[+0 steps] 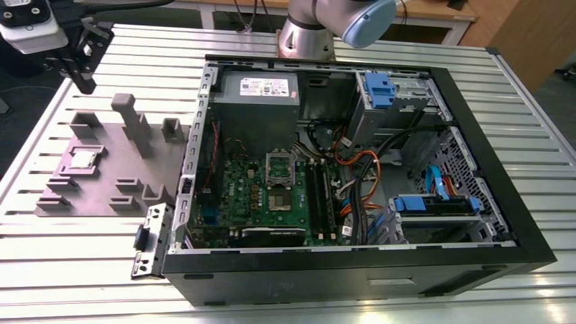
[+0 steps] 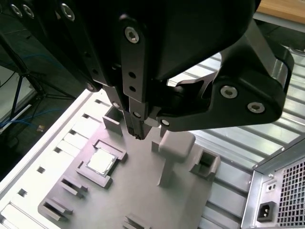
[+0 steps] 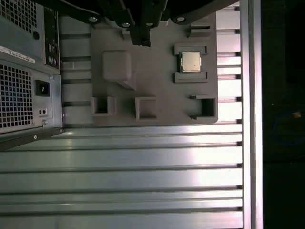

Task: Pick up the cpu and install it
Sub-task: 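Reach for the cpu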

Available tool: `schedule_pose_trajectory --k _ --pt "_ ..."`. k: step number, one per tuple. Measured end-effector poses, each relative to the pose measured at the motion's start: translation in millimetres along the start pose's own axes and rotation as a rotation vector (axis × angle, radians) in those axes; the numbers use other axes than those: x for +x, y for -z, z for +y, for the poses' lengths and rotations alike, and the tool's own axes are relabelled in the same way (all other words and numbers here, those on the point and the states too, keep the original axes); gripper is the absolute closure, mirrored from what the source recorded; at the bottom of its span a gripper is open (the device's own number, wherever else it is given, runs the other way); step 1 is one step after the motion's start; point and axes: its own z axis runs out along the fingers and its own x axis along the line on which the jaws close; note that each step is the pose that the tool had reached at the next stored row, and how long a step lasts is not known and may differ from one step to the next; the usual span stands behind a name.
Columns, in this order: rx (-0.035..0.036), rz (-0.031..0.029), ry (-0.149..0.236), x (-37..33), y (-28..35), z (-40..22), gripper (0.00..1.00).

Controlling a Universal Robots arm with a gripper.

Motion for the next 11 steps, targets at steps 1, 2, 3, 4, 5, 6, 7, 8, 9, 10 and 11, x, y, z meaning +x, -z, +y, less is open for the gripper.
schedule_pose_trajectory --k 1,2,3,4,5,6,7,8,9,10,11 --pt "0.0 -0.0001 0.0 2.8 -0.2 -0.1 0.89" --pt "0.0 0.0 0.0 5.5 -0.3 -0.2 0.89" --pt "0.0 0.0 0.0 8.3 -0.5 -0.4 0.89" --pt "0.0 -0.0001 0.0 11.5 -0.7 -0.6 0.89" --pt "0.0 0.0001 0.0 14.7 -0.9 -0.7 0.89" --pt "0.0 0.0 0.0 18.0 -1.1 -0.8 0.89" --pt "0.0 -0.0001 0.0 21.5 -1.4 -0.9 0.89" --pt "-0.0001 -0.0001 0.0 25.5 -1.7 -0.8 0.89" --pt "0.0 0.0 0.0 29.7 -2.0 -0.7 0.89" --pt "0.0 0.0001 0.0 33.6 -2.2 -0.6 0.89" --pt "0.0 0.0001 0.0 37.2 -2.5 -0.5 0.89"
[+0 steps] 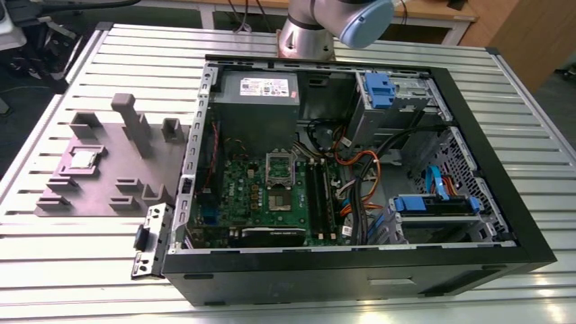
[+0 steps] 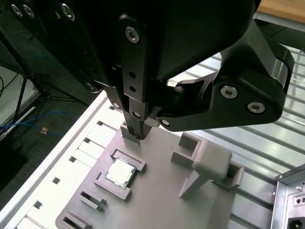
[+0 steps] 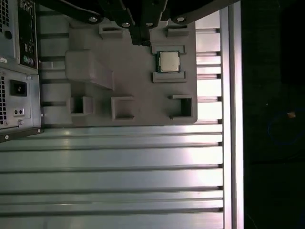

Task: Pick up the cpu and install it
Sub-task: 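Reach for the cpu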

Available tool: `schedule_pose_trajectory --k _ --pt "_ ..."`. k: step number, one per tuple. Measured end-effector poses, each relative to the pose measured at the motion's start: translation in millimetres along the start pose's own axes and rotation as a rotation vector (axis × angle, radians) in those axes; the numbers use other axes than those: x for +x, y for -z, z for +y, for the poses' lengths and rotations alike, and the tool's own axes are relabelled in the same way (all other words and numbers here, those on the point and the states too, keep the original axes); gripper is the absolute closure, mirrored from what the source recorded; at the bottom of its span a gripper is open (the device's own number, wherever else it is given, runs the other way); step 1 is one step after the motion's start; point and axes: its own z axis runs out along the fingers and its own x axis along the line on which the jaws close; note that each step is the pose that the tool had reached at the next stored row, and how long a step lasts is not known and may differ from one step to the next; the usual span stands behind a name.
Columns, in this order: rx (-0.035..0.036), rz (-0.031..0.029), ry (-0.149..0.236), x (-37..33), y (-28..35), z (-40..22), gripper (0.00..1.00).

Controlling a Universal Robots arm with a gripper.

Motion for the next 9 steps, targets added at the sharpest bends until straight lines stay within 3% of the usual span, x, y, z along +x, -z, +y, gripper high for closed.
schedule_pose_trajectory --k 4,9 --pt "0.0 0.0002 0.0 9.7 -1.2 -0.1 0.89" --pt "0.0 0.0008 0.0 15.1 -2.4 -0.4 0.89"
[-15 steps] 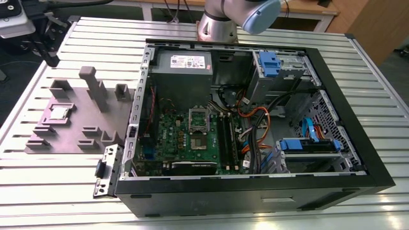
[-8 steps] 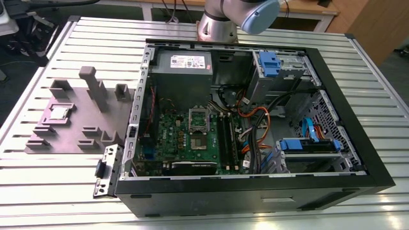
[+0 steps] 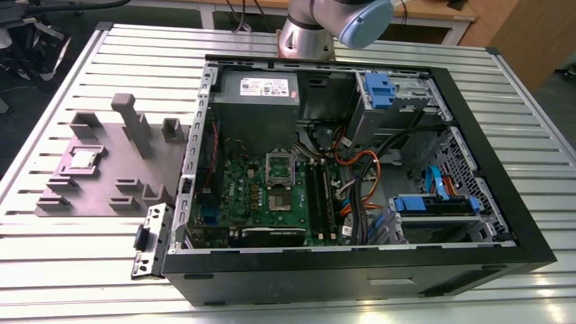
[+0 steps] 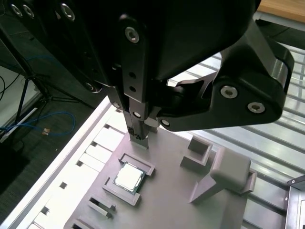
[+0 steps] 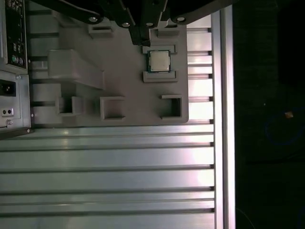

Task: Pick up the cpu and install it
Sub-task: 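Reach for the cpu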

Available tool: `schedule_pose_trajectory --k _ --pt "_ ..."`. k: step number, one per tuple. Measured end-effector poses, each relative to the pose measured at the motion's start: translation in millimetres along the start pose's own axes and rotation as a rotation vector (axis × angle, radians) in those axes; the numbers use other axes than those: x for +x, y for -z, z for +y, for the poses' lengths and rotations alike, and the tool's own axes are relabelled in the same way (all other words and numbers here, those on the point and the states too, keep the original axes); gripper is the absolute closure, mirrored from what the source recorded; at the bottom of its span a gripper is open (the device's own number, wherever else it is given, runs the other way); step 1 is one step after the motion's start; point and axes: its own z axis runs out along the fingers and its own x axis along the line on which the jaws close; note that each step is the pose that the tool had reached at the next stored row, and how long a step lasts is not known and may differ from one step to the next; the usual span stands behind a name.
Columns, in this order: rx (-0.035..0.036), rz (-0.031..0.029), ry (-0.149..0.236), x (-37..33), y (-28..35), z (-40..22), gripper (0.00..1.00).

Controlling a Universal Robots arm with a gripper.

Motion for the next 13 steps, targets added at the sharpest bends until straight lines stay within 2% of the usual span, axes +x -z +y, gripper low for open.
schedule_pose_trajectory --k 9,13 --pt "0.0 -0.0001 0.0 1.2 0.0 0.0 0.89" --pt "0.0 0.0 0.0 5.3 -0.6 -0.3 0.89"
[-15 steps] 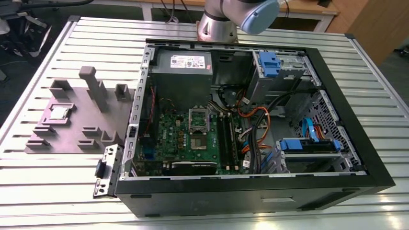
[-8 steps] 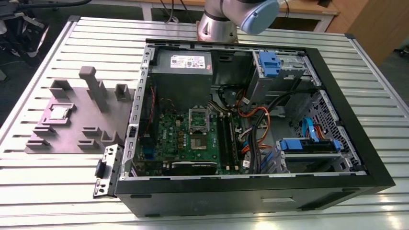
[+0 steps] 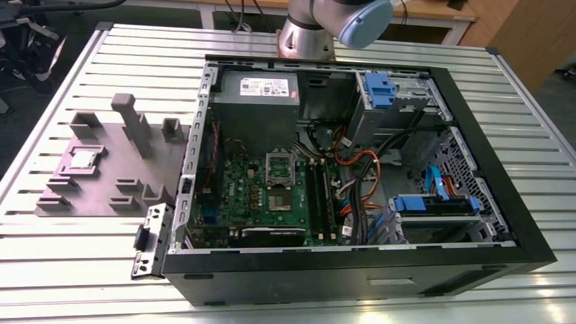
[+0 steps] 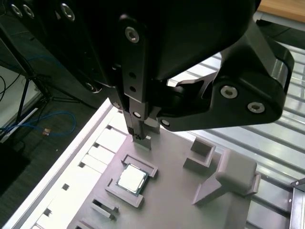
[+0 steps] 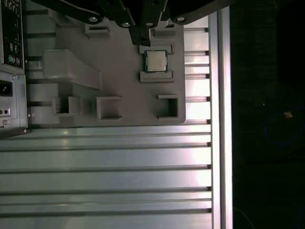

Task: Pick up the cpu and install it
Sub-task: 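Reach for the cpu, then pick up the cpu and move it towards the insertion slot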

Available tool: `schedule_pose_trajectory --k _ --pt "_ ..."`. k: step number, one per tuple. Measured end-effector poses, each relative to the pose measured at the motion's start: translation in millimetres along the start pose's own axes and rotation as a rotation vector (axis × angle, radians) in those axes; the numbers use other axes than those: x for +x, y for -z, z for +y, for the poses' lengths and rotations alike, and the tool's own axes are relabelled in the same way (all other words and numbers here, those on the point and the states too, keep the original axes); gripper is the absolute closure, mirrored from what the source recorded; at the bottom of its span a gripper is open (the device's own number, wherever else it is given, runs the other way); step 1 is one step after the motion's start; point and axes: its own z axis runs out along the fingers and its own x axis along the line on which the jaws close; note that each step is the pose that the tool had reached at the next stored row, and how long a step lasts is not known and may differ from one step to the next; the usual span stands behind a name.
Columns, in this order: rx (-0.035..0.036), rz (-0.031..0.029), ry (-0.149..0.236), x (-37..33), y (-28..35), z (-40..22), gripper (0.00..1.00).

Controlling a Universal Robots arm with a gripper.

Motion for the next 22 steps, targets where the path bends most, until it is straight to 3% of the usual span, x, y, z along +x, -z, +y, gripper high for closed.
schedule_pose_trajectory --k 5,22 --pt "0.0 -0.0001 0.0 9.1 -1.0 -0.5 0.89" --pt "-0.0001 -0.0001 0.0 12.4 -1.1 -0.6 0.89"
